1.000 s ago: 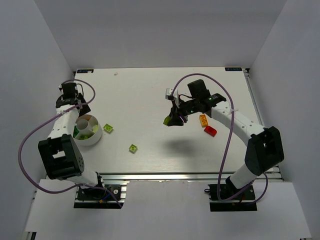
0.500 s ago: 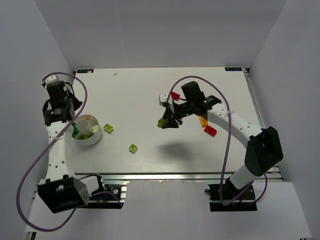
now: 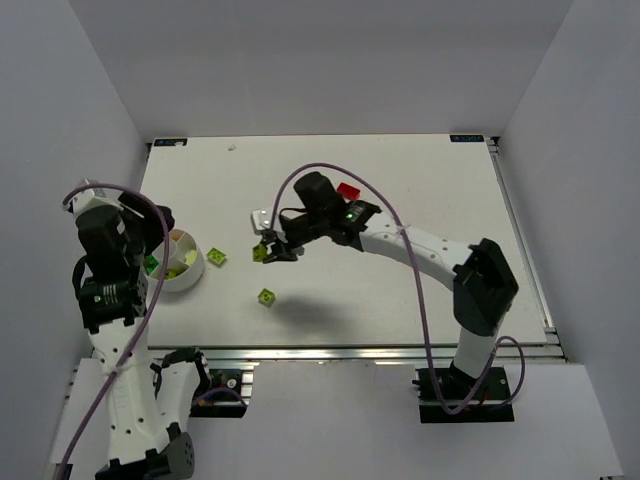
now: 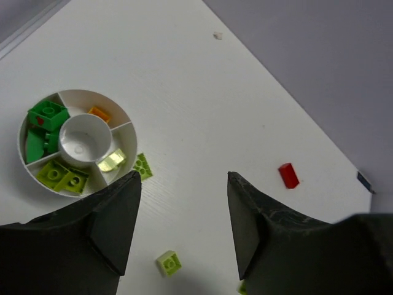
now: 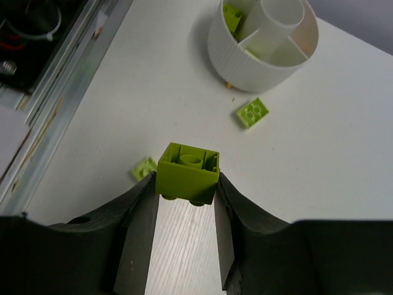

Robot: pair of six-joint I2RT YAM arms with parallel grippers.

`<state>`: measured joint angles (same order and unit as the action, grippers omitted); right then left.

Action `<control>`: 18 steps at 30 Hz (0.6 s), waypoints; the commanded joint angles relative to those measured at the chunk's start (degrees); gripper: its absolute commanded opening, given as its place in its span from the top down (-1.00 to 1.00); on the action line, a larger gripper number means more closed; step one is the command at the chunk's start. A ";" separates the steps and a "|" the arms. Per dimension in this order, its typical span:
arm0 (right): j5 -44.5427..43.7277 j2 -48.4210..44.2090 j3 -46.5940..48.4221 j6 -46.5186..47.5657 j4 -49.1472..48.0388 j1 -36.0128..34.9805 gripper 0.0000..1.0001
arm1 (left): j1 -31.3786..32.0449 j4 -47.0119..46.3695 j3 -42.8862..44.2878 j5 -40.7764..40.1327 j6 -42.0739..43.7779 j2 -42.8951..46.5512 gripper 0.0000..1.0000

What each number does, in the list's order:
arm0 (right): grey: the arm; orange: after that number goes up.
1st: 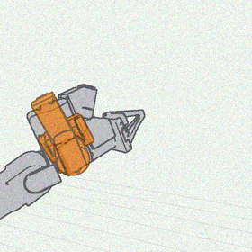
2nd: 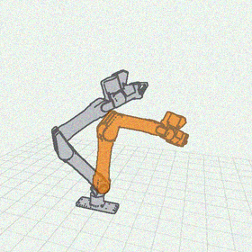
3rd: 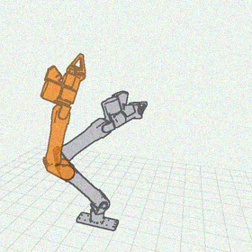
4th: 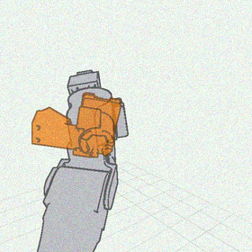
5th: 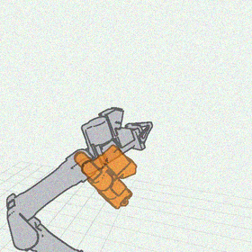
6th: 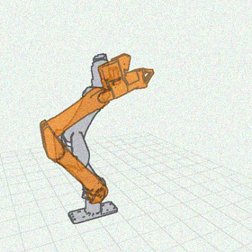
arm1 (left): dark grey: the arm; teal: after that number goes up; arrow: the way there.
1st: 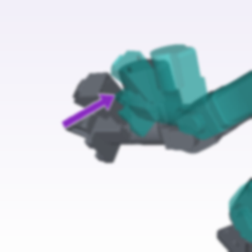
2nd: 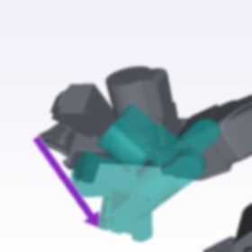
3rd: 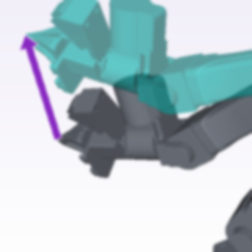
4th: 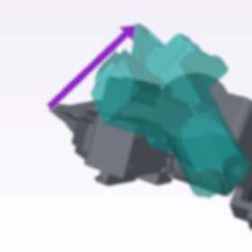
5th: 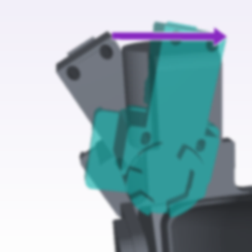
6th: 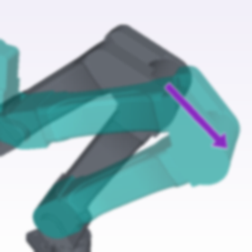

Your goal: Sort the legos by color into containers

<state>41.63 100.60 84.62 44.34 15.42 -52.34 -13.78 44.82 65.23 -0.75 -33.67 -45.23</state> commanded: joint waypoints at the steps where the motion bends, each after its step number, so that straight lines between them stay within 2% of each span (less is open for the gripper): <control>1: -4.27 5.21 6.24 -11.23 -11.17 -3.37 1.00 | -0.37 1.41 2.53 5.57 -4.73 2.69 -0.38; 3: -6.81 10.64 11.86 -17.15 -13.74 -4.44 1.00 | -0.28 2.64 5.32 6.81 -5.61 3.13 -0.39; 7: -6.47 20.85 24.69 -30.16 -14.36 -6.54 1.00 | -0.37 7.38 11.92 7.35 -3.69 1.82 -0.41; 8: -6.12 22.78 29.68 -36.19 -14.54 -6.81 1.00 | -0.37 9.74 13.07 6.91 -2.29 1.64 -0.42; 9: -6.12 26.54 32.16 -39.38 -14.54 -7.07 1.00 | -0.37 10.81 14.91 6.73 -1.58 1.29 -0.42; 12: -6.03 30.35 36.14 -49.39 -17.69 -8.13 1.00 | -0.37 14.33 16.50 6.03 0.18 1.02 -0.43; 15: -5.24 30.36 34.21 -52.25 -20.61 -10.67 1.00 | -0.37 16.35 16.16 4.98 0.36 1.81 -0.43; 18: -7.34 30.54 33.60 -48.23 -18.95 -13.22 1.00 | -0.37 16.88 12.83 4.62 -0.43 4.09 -0.43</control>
<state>35.18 132.60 117.54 -1.52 -0.10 -62.33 -13.78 57.93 79.79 4.86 -34.68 -42.54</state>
